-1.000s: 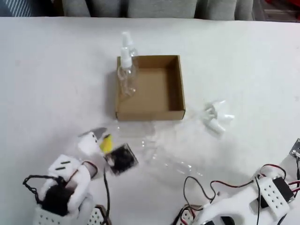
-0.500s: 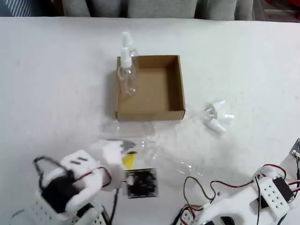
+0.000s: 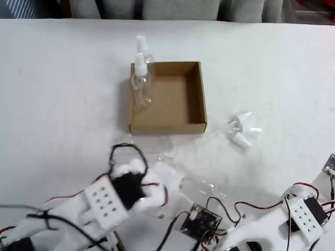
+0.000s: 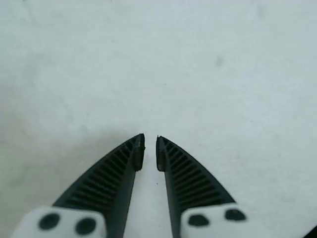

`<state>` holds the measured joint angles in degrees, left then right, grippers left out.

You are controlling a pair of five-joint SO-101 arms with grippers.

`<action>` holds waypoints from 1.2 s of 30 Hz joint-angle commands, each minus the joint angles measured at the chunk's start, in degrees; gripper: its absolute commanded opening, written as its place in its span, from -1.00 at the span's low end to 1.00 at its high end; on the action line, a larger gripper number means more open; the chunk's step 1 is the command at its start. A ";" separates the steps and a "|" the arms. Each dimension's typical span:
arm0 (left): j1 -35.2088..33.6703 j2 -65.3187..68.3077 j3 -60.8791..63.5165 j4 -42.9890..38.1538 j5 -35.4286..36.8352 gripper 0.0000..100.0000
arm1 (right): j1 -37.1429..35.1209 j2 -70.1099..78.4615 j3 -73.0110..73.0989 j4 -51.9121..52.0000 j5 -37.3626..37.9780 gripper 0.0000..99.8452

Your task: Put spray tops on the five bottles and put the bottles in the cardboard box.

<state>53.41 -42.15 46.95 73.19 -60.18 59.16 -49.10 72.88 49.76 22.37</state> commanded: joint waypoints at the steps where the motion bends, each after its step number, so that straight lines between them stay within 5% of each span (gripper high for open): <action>1: 1.27 10.07 -6.86 -5.27 -0.70 -0.82 | -0.66 -0.57 -0.35 -1.01 -0.44 -0.96; 8: 1.10 23.69 -16.53 -5.80 -0.53 -0.81 | -0.66 -0.57 -0.35 -1.01 -0.44 -0.96; 16: 1.19 34.95 -24.09 -5.80 -0.35 -0.51 | -0.66 -0.57 -0.35 -1.01 -0.44 -0.96; 36: 3.74 49.89 -36.92 -5.89 -0.18 -0.50 | -0.75 -0.75 0.44 -0.92 2.73 -0.96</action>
<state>56.04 4.53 14.95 68.44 -60.62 59.34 -49.10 73.67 49.67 23.69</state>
